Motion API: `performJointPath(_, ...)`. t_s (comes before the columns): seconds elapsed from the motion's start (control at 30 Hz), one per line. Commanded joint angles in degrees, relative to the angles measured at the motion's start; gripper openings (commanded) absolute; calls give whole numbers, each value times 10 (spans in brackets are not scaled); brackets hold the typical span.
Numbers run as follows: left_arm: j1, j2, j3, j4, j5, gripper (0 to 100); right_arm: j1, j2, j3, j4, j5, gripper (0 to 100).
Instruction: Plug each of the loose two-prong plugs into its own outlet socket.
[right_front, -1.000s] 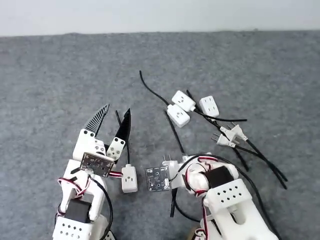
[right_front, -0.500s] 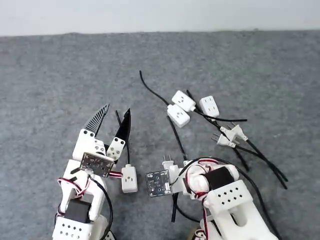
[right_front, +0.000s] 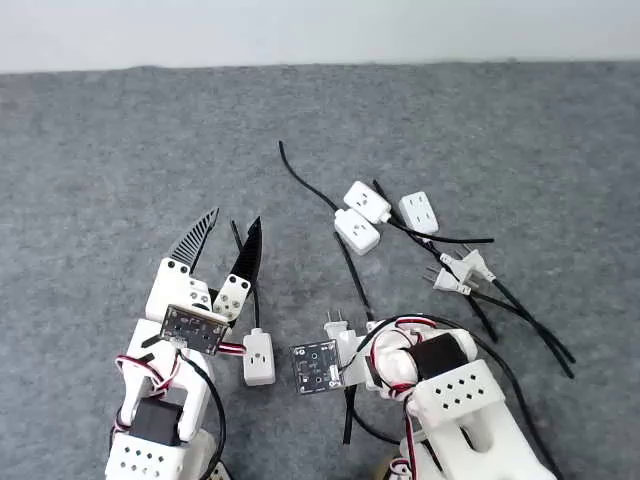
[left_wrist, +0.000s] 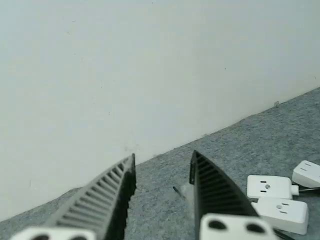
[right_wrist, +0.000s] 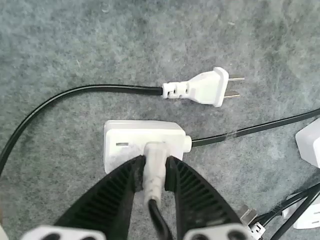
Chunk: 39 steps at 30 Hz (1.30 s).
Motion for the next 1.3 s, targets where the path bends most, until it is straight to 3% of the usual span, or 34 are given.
performJointPath(0.0, 4, -4, -7, -17, -5, 170, -6, 25, 18, -12, -25, 8)
performJointPath(0.23, 4, -4, -7, -17, -5, 170, 6, 25, -40, -10, -69, 8)
performJointPath(0.67, 4, -4, -7, -17, -5, 170, 23, 36, -101, 13, -74, 8)
performJointPath(0.9, 4, -4, -7, -17, -5, 170, 58, 171, -183, 16, -75, 8)
performJointPath(1.07, 4, -4, -7, -17, -5, 170, 80, 276, -249, -3, -122, 8)
performJointPath(1.27, 4, -4, -7, -17, -5, 170, 69, 313, -236, -21, -130, 8)
